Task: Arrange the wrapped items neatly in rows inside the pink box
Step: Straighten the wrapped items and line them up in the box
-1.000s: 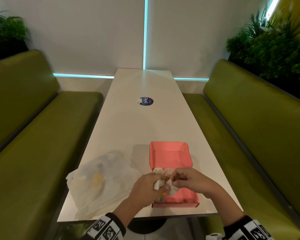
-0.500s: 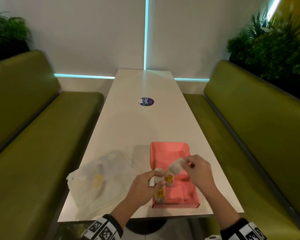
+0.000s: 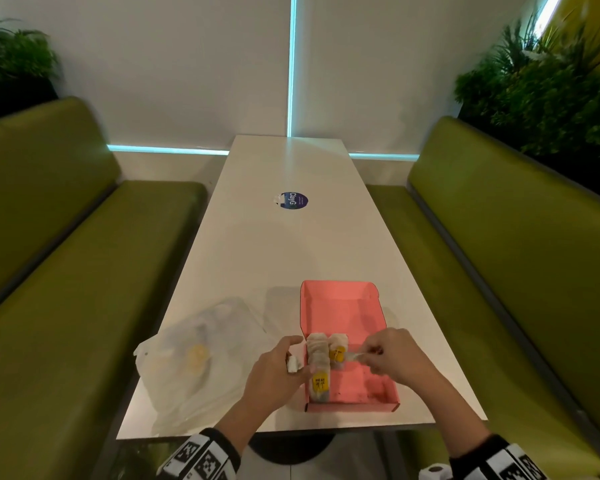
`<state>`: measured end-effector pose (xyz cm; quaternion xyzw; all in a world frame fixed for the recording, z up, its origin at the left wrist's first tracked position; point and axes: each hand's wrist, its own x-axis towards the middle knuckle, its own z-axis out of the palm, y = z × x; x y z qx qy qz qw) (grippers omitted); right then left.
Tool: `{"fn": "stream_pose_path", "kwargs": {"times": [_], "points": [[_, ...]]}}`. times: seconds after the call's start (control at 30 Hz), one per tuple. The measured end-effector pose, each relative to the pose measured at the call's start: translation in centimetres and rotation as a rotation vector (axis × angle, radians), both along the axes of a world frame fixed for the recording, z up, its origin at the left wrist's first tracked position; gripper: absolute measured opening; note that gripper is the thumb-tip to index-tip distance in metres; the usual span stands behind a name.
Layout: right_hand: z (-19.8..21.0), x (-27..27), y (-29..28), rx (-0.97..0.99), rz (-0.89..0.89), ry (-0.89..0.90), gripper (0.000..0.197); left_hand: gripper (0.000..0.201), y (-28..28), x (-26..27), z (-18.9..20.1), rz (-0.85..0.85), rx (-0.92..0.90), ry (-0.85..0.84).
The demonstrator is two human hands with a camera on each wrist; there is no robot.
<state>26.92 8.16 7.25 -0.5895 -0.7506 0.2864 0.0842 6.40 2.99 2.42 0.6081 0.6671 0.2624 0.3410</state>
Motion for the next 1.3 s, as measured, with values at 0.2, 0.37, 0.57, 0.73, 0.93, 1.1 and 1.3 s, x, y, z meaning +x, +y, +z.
{"fn": "stream_pose_path", "kwargs": {"times": [0.2, 0.37, 0.57, 0.73, 0.93, 1.1, 1.3], "points": [[-1.6, -0.9, -0.1, -0.068, 0.082, -0.089, 0.022, 0.077, -0.2, -0.1, -0.7, -0.084, -0.142, 0.029], [-3.5, -2.2, -0.1, -0.033, 0.124, -0.137, 0.032, 0.079, -0.4, -0.3, -1.5, -0.084, -0.171, 0.045], [-4.2, -2.7, 0.6, 0.001, 0.116, -0.151, 0.017, 0.079, -0.2, -0.1, -1.8, -0.067, -0.203, 0.063], [-4.8, -3.3, 1.1, 0.05, -0.005, -0.109, 0.021, 0.081, 0.0, -0.1, -2.0, -0.062, -0.22, 0.061], [-6.4, -4.4, 0.6, 0.09, -0.251, 0.063, 0.017, 0.08, 0.1, -0.3, -2.3, -0.067, -0.19, 0.054], [-7.6, -4.3, 0.8, 0.163, -0.331, 0.134, 0.018, 0.08, 0.1, -0.3, -2.4, -0.062, -0.188, 0.062], [-8.1, -3.4, 0.5, 0.235, -0.398, 0.225, 0.016, 0.08, 0.1, -0.2, -2.2, -0.068, -0.19, 0.061]]}}
